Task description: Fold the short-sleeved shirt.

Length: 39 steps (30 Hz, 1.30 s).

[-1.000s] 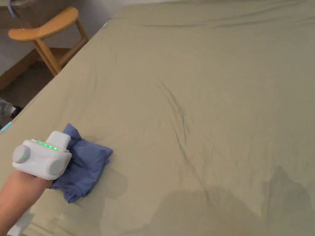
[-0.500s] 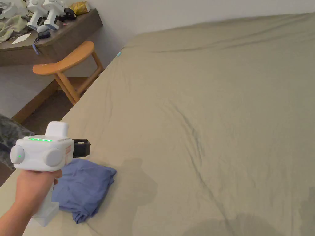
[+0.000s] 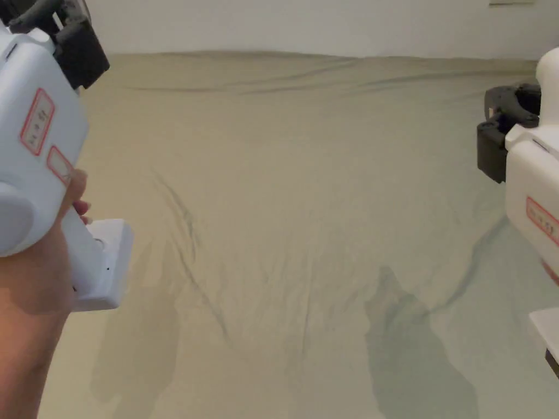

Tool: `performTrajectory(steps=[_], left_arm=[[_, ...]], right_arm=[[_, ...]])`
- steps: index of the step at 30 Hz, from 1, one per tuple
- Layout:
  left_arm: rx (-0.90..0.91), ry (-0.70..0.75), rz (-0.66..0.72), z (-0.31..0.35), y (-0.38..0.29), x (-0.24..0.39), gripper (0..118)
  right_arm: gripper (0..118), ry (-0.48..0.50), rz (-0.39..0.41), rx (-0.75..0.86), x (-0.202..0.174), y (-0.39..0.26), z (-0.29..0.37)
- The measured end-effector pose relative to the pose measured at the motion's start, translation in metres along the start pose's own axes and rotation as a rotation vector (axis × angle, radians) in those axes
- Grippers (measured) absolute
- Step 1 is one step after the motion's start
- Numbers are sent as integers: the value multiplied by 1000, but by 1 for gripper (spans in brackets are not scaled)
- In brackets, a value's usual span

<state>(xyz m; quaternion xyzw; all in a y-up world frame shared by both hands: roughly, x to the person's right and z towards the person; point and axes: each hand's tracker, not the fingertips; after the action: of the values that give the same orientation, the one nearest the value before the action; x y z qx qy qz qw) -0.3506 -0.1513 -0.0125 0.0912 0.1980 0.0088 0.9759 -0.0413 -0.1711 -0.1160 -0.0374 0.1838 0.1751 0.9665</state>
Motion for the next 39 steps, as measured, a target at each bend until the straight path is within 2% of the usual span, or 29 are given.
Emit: performTrajectory(steps=[2, 3, 7, 10, 14, 21, 31, 39], left_arm=[[-36, -83, 86, 13, 0, 31, 0], [-53, -116, 86, 17, -2, 43, 0], [-45, -138, -75, 41, -16, 89, 0], [-39, -136, -141, 60, -27, 105, 0], [-52, -116, -218, 76, -40, 111, 0], [-110, -124, -234, 88, -53, 110, 0], [-101, -96, -171, 89, -48, 107, 0], [-111, -102, -197, 92, -53, 112, 0]], right_arm=[[2, -10, 2, 36, 2, 5, 17], [2, -12, 0, 48, 2, 6, 23], [2, -23, -9, 78, -3, 2, 46], [2, -29, -17, 92, -10, -7, 57], [2, -10, -14, 81, -22, -22, 65], [2, 1, -34, 49, -30, -41, 64], [2, -9, -62, 66, -30, -39, 61], [2, -12, -70, 63, -29, -41, 60]])
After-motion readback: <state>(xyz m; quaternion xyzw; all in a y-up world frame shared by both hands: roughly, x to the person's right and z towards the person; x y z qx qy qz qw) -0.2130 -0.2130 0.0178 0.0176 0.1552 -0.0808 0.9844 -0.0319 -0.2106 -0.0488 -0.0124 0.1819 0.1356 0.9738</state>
